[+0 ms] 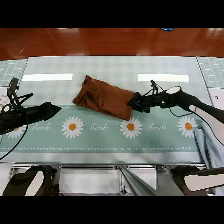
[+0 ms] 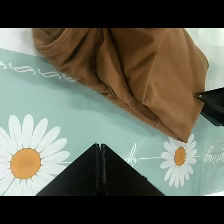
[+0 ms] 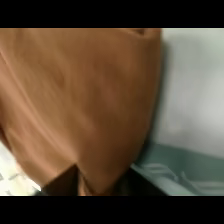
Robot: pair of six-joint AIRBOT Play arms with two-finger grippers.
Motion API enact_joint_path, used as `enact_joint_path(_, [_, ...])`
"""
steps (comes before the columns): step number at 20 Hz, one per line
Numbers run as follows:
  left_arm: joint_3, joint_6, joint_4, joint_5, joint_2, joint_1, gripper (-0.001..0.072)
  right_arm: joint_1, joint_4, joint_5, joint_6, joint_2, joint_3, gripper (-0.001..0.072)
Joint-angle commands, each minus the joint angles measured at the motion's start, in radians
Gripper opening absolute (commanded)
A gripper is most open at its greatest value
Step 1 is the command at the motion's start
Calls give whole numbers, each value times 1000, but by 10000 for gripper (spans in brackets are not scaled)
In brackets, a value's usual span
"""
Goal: Fold the shirts.
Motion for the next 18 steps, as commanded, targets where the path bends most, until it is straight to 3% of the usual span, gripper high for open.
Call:
enact_joint_path(1, [-1, 0, 0, -1, 1, 0, 18, 53, 20, 43, -43, -48, 108, 25])
enact_joint_path(4, [-1, 0, 0, -2, 1, 0, 18, 72, -53, 112, -23, -44, 262, 23])
enact_joint_path(9, [-1, 0, 0, -1, 1, 0, 19, 71, -436, 230, 227, 5, 675, 24])
enact_joint_path(12, [-1, 0, 0, -5, 1, 0, 18, 68, -584, 390, 262, 35, 875, 23])
enact_joint_path(18, [-1, 0, 0, -8, 1, 0, 19, -93, -661, 546, 309, 133, 1053, 23])
